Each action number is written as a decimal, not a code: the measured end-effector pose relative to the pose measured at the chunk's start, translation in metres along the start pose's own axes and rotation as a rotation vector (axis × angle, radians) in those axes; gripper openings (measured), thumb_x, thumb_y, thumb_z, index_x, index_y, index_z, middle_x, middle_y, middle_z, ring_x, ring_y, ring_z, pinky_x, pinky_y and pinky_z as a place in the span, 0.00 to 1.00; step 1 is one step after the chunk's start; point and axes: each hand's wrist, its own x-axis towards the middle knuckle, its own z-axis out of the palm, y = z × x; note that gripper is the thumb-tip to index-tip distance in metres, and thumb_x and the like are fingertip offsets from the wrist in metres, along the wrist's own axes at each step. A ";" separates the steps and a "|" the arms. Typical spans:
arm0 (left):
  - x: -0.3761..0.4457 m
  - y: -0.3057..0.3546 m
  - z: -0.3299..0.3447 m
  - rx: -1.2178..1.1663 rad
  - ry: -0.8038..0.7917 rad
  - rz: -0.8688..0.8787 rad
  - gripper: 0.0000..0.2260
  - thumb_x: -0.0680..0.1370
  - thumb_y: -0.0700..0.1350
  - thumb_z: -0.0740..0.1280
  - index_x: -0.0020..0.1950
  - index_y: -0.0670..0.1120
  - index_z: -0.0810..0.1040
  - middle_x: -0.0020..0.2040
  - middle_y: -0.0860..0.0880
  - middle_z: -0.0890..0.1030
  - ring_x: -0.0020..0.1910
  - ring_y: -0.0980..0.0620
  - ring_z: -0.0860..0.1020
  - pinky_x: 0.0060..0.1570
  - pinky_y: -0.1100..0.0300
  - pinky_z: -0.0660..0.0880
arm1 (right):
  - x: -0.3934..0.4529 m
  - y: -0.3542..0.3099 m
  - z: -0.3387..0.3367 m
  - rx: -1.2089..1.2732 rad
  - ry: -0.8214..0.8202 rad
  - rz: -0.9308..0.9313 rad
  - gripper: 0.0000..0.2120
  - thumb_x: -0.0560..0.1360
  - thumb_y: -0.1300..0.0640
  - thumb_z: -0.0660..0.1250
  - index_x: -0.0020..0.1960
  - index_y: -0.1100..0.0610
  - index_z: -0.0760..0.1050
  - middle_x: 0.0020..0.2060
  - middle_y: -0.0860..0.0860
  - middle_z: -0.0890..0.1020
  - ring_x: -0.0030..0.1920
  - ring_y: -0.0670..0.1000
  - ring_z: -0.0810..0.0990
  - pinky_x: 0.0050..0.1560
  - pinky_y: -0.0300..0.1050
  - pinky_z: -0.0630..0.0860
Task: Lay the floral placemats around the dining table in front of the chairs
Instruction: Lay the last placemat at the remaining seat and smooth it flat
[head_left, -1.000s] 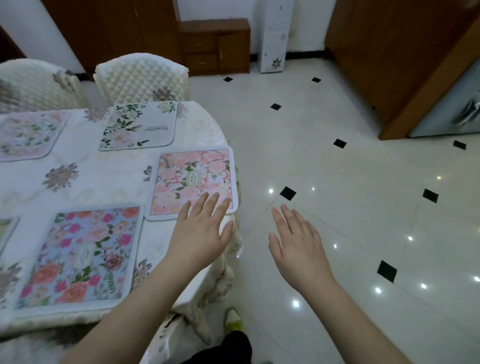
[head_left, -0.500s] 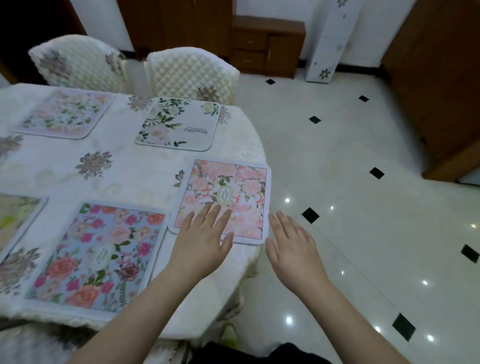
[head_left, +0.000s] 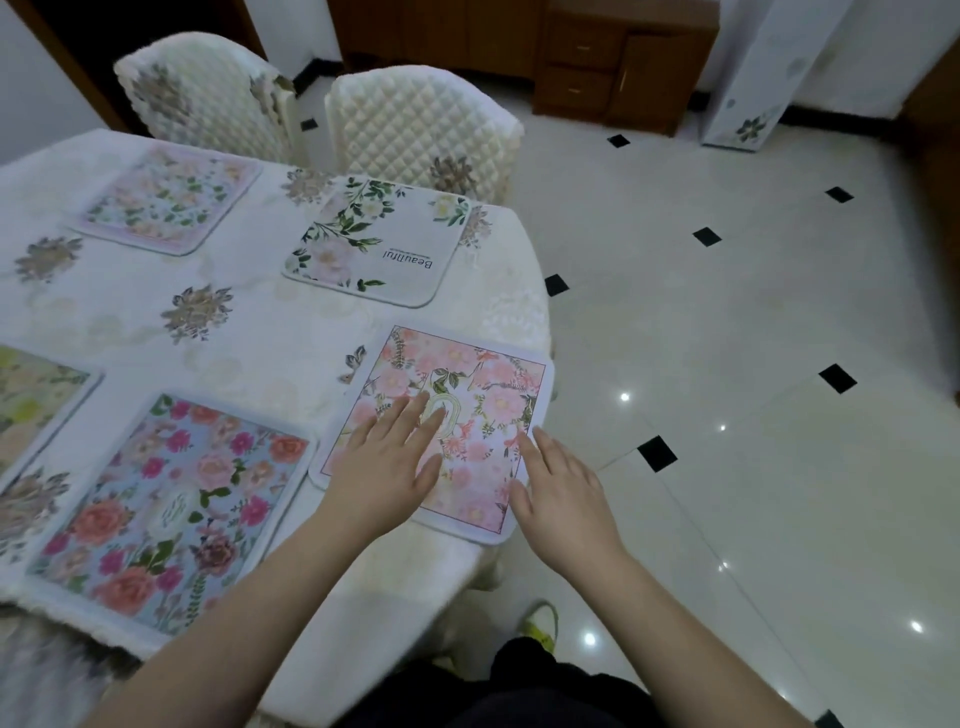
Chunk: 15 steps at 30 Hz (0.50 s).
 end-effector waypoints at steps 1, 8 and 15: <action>0.005 0.000 0.001 -0.002 0.002 -0.006 0.26 0.83 0.56 0.52 0.80 0.55 0.51 0.81 0.53 0.50 0.80 0.52 0.48 0.76 0.50 0.49 | 0.006 0.005 0.000 0.006 -0.011 -0.007 0.28 0.82 0.47 0.51 0.80 0.51 0.49 0.80 0.50 0.53 0.79 0.52 0.53 0.76 0.51 0.52; 0.033 -0.018 0.024 0.032 -0.036 -0.052 0.26 0.83 0.56 0.53 0.80 0.53 0.55 0.81 0.52 0.53 0.80 0.50 0.51 0.76 0.47 0.53 | 0.043 0.031 0.011 -0.016 -0.040 0.038 0.29 0.82 0.43 0.51 0.80 0.51 0.49 0.80 0.53 0.55 0.78 0.52 0.55 0.76 0.53 0.53; 0.068 -0.059 0.056 0.006 -0.093 -0.090 0.26 0.82 0.55 0.57 0.79 0.50 0.59 0.80 0.48 0.57 0.79 0.47 0.54 0.74 0.44 0.56 | 0.061 0.025 0.038 -0.004 -0.081 0.133 0.32 0.81 0.44 0.54 0.80 0.52 0.48 0.80 0.57 0.53 0.78 0.55 0.56 0.76 0.53 0.53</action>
